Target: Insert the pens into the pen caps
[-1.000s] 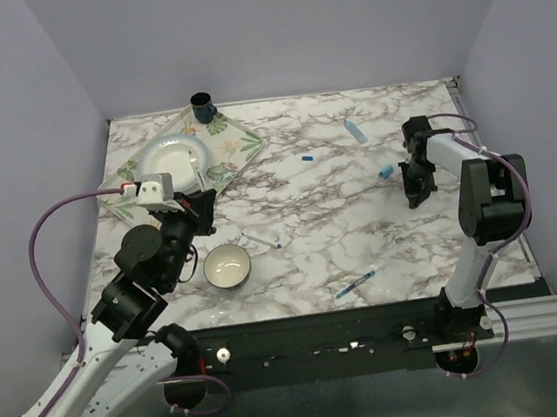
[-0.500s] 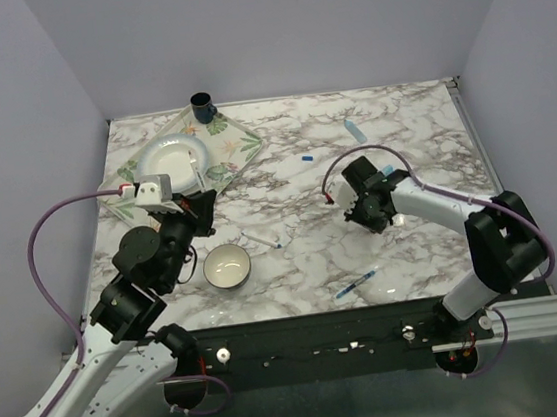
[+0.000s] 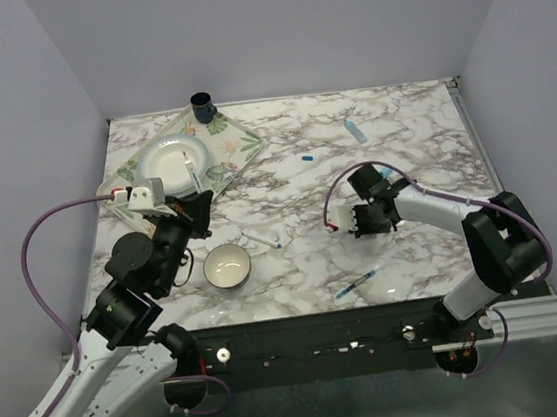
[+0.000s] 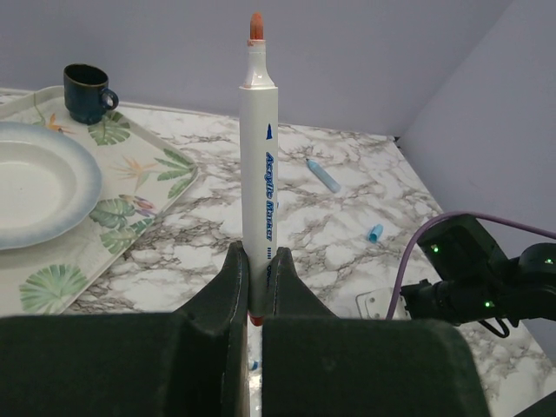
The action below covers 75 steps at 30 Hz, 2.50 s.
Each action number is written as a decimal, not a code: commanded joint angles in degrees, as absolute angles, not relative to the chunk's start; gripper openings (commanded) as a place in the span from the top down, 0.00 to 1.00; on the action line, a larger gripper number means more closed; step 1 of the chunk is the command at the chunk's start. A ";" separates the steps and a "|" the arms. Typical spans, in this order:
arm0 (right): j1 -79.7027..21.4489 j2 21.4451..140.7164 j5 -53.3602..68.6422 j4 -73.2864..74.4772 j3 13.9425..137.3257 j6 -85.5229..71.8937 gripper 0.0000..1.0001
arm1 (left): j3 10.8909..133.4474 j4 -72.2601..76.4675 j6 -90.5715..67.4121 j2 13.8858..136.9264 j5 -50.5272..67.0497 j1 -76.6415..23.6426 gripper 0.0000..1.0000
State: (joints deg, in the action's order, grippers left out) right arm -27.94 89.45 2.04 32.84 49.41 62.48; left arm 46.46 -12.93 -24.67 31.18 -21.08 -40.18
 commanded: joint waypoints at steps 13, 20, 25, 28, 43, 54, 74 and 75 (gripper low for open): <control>-27.95 74.46 2.73 28.58 53.44 39.97 0.00 | 46.06 -12.22 -23.91 30.50 -21.45 -39.73 1.00; -27.95 61.81 -1.48 19.80 54.15 15.95 0.00 | 45.79 -11.69 -23.73 30.85 -19.78 -39.73 1.00; -27.43 53.71 -20.12 11.53 49.67 -30.52 0.00 | 45.70 -11.60 -23.64 30.85 -19.69 -39.64 1.00; -26.81 54.14 -14.32 9.13 49.22 -40.16 0.00 | 45.62 -11.78 -23.55 30.94 -20.13 -39.73 1.00; -26.37 88.60 -14.50 56.52 69.36 -80.33 0.00 | 45.62 -11.69 -23.47 30.76 -20.04 -39.73 1.00; -24.35 91.76 -8.01 56.46 65.14 -90.17 0.40 | 45.62 -11.60 -23.73 30.68 -19.42 -39.73 1.00; -21.97 97.55 -11.25 45.09 57.40 -94.83 0.41 | 45.53 -11.42 -23.82 31.55 -18.90 -39.73 1.00; -21.97 97.82 -11.51 44.04 57.13 -94.92 0.41 | 45.61 -11.43 -23.91 31.73 -18.64 -39.73 1.00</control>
